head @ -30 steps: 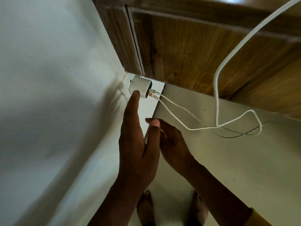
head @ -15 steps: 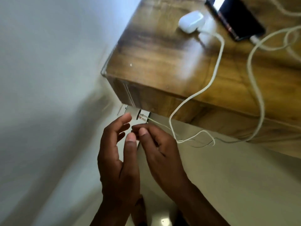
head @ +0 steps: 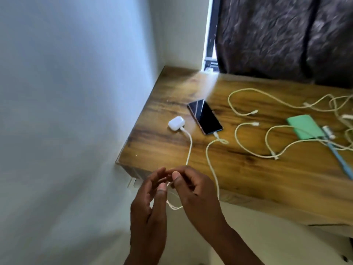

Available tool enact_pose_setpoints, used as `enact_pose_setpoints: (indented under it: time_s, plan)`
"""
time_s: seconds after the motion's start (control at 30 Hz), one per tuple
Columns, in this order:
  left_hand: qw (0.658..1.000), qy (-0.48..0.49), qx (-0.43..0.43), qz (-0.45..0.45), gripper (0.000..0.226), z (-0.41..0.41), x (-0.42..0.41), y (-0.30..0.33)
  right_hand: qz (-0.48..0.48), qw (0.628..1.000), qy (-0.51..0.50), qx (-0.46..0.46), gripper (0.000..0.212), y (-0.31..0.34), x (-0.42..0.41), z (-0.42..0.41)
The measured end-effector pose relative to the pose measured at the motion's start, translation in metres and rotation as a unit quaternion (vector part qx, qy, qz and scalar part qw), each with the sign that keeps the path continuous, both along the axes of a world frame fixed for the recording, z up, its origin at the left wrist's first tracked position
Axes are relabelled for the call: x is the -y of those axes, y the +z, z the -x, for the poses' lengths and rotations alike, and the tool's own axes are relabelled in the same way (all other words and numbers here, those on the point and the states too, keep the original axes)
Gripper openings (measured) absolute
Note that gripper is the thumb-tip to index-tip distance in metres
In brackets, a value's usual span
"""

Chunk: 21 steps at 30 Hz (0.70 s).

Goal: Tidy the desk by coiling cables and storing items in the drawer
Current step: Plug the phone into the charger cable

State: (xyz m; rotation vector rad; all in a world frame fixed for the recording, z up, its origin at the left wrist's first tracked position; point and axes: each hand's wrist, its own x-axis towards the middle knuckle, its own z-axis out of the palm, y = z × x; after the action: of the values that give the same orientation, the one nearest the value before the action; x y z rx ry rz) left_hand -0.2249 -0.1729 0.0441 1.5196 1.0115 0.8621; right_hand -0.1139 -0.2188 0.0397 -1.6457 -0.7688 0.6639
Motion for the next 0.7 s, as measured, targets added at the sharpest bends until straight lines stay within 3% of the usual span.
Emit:
enact_pose_setpoints:
  time_s: [0.4,0.47,0.57,0.63,0.7]
  plan:
    - [0.997,-0.011,0.031,0.067,0.029,-0.087,0.003,0.034,0.075,0.993,-0.086,0.042,0.011,0.038,0.008,-0.125]
    - [0.996,-0.014,0.03,0.079,0.022,-0.1,-0.005,0.033,0.089,0.99,-0.096,0.046,0.012,0.037,0.001,-0.14]
    - [0.995,-0.019,0.035,0.094,0.023,-0.118,-0.021,0.031,0.111,0.987,-0.099,0.054,0.016,0.038,-0.013,-0.158]
    - [0.993,-0.039,0.041,0.105,0.037,-0.131,-0.033,0.031,0.123,0.986,-0.1,0.057,0.02,0.037,-0.024,-0.17]
    - [0.99,-0.041,0.042,0.128,0.031,-0.146,-0.046,0.031,0.136,0.984,-0.099,0.06,0.023,0.034,-0.034,-0.18]
